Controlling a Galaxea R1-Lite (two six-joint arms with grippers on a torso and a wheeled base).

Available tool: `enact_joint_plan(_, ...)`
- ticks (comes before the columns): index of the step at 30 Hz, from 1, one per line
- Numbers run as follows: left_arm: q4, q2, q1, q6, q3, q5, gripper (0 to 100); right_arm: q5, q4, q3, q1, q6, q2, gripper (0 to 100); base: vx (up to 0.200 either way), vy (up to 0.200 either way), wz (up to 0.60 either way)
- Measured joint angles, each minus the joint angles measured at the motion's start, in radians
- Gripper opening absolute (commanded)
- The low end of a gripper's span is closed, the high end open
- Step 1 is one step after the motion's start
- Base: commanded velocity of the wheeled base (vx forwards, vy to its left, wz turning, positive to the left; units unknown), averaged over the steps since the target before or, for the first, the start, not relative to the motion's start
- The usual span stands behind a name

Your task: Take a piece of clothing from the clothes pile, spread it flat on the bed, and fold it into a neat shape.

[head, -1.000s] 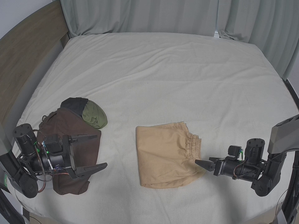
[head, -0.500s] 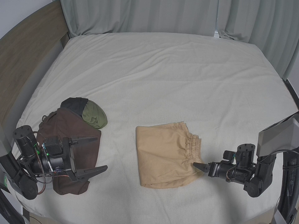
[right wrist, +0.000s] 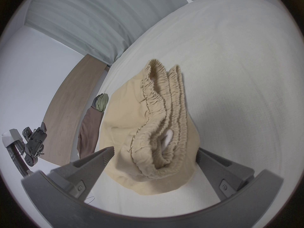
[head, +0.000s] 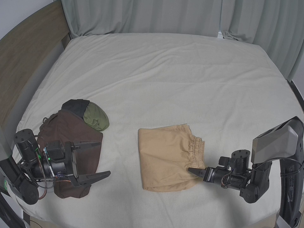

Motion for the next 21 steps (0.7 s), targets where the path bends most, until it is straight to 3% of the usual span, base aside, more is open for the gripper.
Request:
enact_joint_plan(7, 0.000, 0.000, 0.001, 0.000, 0.001, 0.000, 100, -0.001, -0.003, -0.027, 0.018, 0.014, 0.040, 100, 0.000, 0.000, 0.00)
enact_joint_plan(12, 0.000, 0.000, 0.001, 0.001, 0.001, 0.000, 100, -0.007, -0.003, -0.063, 0.036, 0.082, 0.053, 100, 0.000, 0.000, 0.00)
enact_joint_plan(16, 0.000, 0.000, 0.002, 0.001, 0.001, 0.000, 100, -0.048, -0.001, -0.100, 0.062, 0.109, 0.059, 100, 0.000, 0.000, 0.00)
enact_joint_plan(17, 0.000, 0.000, 0.002, 0.001, 0.001, 0.000, 100, -0.051, -0.001, -0.106, 0.066, 0.110, 0.061, 0, 0.000, 0.000, 0.00)
enact_joint_plan(21, 0.000, 0.000, 0.002, 0.001, 0.001, 0.000, 100, -0.053, -0.002, -0.118, 0.075, 0.112, 0.067, 0, 0.000, 0.000, 0.00)
